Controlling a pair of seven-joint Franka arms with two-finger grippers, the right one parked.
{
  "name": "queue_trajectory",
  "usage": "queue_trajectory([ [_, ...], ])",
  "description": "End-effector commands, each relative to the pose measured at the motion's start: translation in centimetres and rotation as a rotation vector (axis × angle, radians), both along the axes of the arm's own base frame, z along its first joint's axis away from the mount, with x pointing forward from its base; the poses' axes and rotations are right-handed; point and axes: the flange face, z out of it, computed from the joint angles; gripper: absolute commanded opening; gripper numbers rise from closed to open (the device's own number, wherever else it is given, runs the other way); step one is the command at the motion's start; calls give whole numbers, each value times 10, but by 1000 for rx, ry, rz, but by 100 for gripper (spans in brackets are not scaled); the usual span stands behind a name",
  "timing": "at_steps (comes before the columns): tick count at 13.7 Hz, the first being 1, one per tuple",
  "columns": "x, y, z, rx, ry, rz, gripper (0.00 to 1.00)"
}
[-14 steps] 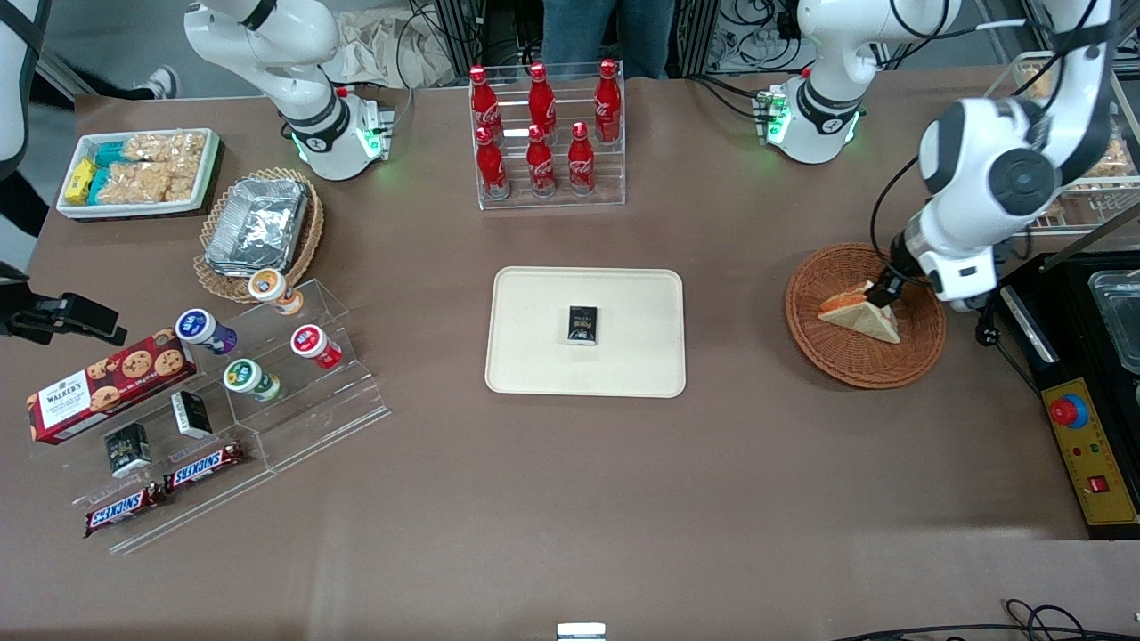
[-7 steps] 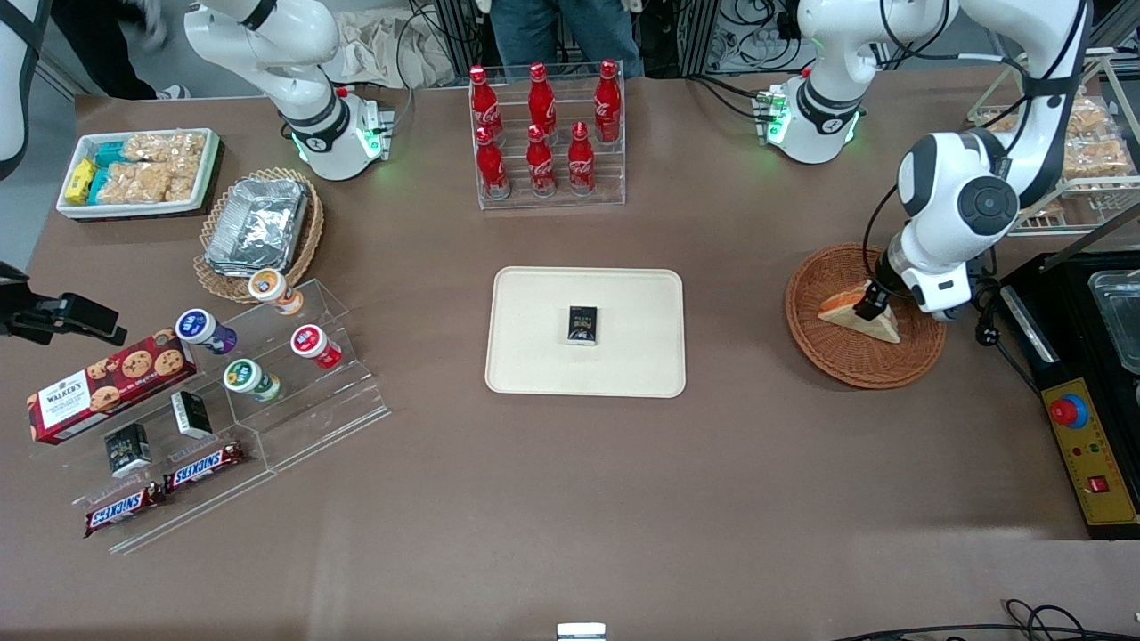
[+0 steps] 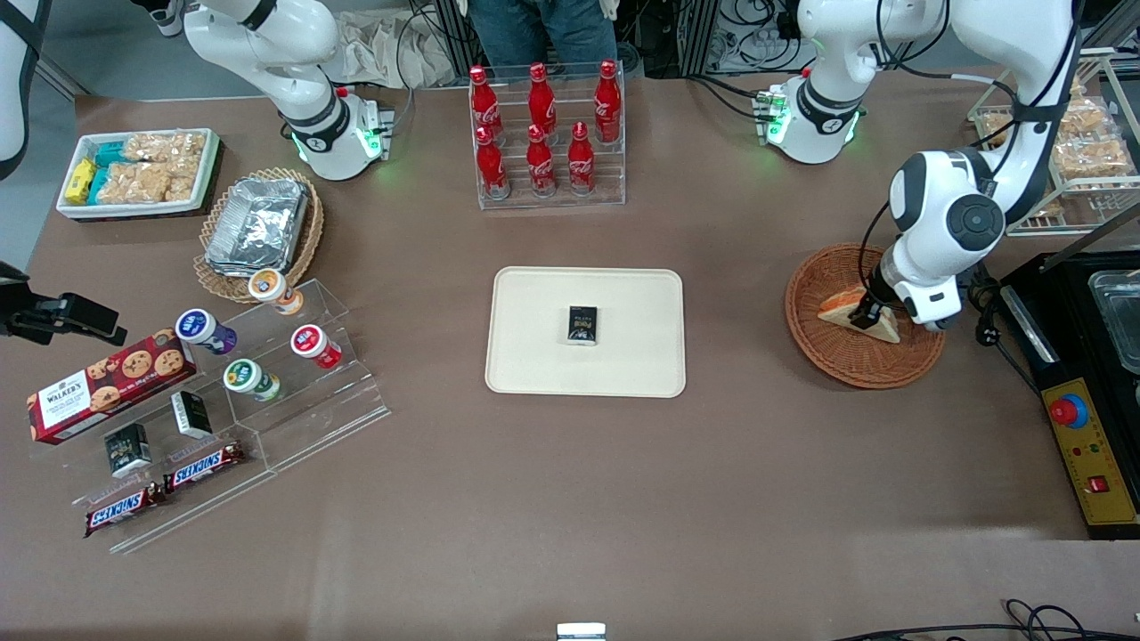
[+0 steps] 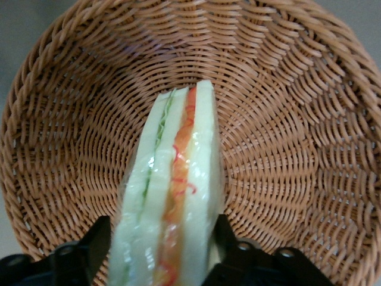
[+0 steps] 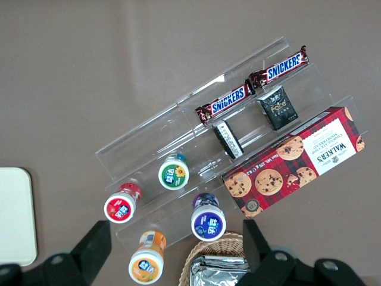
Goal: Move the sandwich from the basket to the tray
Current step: 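Lift the sandwich and carry it with the left gripper over the cream tray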
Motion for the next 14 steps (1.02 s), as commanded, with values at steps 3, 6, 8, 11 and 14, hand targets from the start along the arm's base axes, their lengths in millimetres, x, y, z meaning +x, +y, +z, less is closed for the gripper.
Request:
queue_trajectory([
  [3, 5, 7, 49, 16, -41, -48, 0],
  [6, 8, -1, 117, 9, -3, -213, 0],
  [8, 19, -44, 162, -24, 33, -404, 0],
  [11, 25, -112, 199, -144, 44, -678, 0],
  [14, 8, -201, 172, -164, 37, -907, 0],
])
